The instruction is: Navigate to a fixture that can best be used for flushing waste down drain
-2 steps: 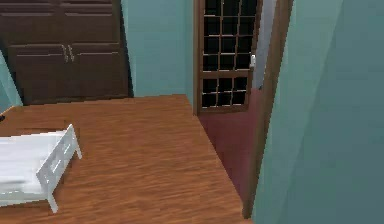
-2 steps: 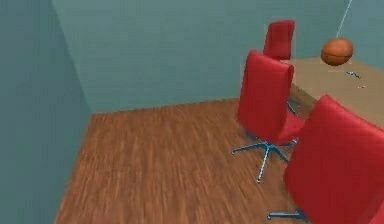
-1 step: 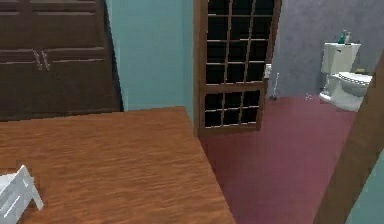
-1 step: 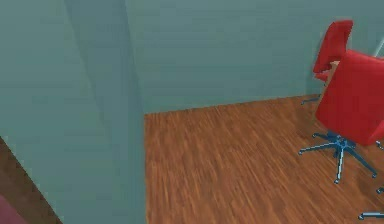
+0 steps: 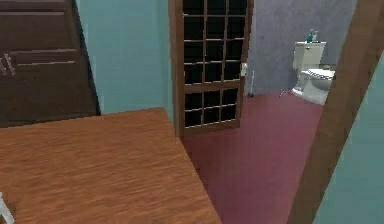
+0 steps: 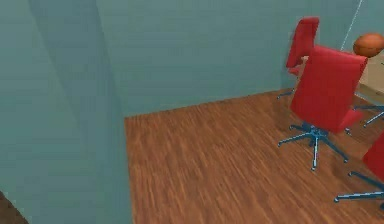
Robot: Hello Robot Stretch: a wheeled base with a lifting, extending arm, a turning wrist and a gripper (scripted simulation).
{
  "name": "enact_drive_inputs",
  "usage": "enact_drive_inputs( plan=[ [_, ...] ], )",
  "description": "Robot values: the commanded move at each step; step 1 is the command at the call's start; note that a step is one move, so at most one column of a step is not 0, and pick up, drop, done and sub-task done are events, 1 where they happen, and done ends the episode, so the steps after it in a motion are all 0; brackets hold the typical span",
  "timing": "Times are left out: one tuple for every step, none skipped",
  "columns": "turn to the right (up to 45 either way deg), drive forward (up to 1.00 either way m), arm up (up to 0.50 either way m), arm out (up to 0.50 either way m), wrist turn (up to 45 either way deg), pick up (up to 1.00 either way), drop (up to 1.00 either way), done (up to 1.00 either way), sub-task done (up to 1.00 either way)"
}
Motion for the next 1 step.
enact_drive_inputs(
  plan=[
    [0.0,1.0,0.0,0.0,0.0,0.0,0.0,0.0,0.0]
  ],
)
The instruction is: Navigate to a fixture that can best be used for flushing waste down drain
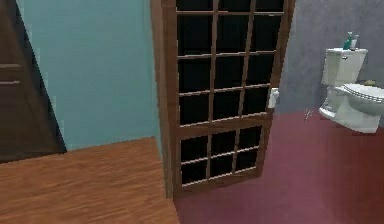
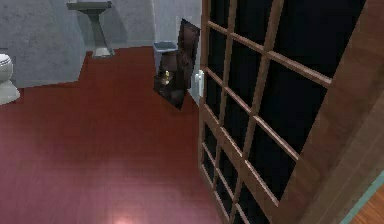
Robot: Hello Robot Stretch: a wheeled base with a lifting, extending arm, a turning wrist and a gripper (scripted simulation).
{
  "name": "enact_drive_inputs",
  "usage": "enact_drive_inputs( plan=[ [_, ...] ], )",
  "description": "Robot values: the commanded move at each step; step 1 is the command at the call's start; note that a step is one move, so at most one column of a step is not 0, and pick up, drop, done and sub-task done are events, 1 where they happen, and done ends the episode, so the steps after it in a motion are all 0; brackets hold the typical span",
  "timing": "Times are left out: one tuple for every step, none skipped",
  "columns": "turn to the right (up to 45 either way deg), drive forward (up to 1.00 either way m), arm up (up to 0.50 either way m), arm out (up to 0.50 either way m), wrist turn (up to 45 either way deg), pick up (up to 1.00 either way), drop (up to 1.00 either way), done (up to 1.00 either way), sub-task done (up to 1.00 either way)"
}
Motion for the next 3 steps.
enact_drive_inputs(
  plan=[
    [3.0,0.0,0.0,0.0,0.0,0.0,0.0,0.0,0.0],
    [-6.0,0.0,0.0,0.0,0.0,0.0,0.0,0.0,0.0],
    [0.0,0.05,0.0,0.0,0.0,0.0,0.0,0.0,0.0]
  ],
)
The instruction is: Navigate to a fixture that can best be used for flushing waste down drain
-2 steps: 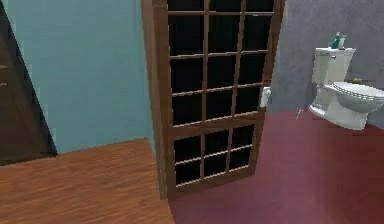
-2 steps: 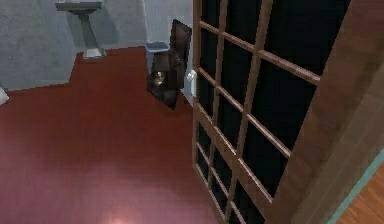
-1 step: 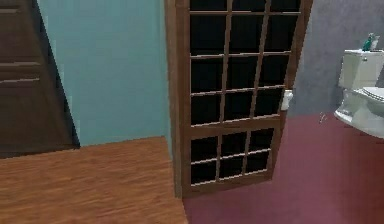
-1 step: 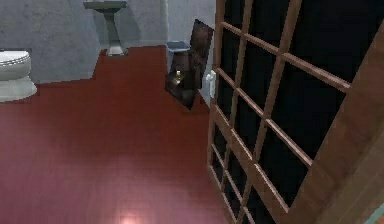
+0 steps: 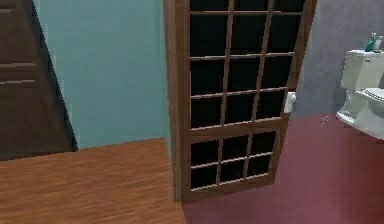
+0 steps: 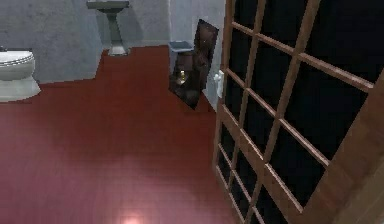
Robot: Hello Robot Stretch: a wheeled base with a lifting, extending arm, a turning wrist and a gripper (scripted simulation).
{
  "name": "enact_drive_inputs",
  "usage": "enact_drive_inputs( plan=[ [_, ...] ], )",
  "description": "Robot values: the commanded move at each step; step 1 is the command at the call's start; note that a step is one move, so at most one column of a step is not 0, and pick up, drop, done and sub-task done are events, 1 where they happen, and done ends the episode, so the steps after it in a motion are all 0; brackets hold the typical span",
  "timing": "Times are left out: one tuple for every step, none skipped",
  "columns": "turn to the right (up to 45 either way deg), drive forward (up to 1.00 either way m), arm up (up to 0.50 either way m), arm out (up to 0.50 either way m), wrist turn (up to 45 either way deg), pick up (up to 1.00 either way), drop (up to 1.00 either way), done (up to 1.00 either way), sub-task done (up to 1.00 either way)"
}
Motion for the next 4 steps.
enact_drive_inputs(
  plan=[
    [9.0,0.0,0.0,0.0,0.0,0.0,0.0,0.0,0.0],
    [0.0,0.1,0.0,0.0,0.0,0.0,0.0,0.0,0.0],
    [45.0,0.0,0.0,0.0,0.0,0.0,0.0,0.0,0.0],
    [21.0,0.0,0.0,0.0,0.0,0.0,0.0,0.0,0.0]
  ],
)
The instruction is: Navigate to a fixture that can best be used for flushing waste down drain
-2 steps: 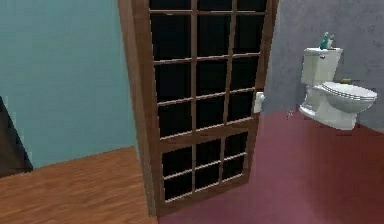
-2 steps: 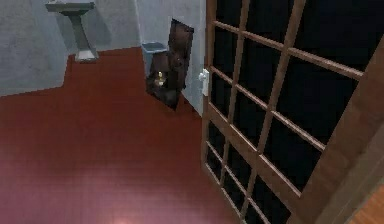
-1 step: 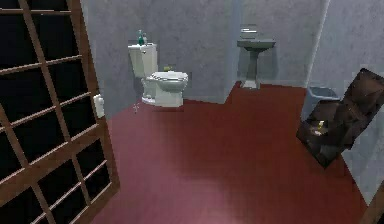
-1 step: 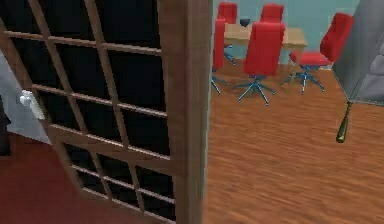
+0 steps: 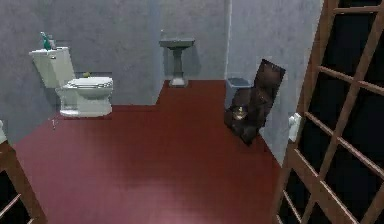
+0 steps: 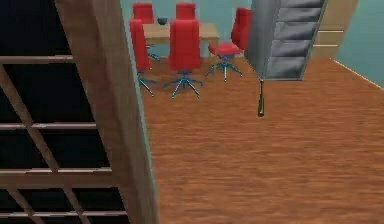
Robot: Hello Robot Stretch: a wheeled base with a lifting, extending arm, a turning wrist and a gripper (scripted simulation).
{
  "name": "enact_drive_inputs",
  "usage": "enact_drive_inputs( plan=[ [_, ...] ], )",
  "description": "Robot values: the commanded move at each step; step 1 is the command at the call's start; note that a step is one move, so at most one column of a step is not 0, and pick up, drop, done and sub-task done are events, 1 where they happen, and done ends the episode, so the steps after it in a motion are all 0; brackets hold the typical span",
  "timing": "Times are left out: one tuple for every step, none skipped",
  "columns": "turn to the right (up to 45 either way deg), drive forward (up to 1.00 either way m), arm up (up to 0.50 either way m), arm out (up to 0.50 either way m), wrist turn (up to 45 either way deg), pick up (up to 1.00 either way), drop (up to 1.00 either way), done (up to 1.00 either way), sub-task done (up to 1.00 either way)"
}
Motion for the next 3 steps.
enact_drive_inputs(
  plan=[
    [0.0,1.0,0.0,0.0,0.0,0.0,0.0,0.0,0.0],
    [9.0,0.0,0.0,0.0,0.0,0.0,0.0,0.0,0.0],
    [0.0,0.2,0.0,0.0,0.0,0.0,0.0,0.0,0.0]
  ],
)
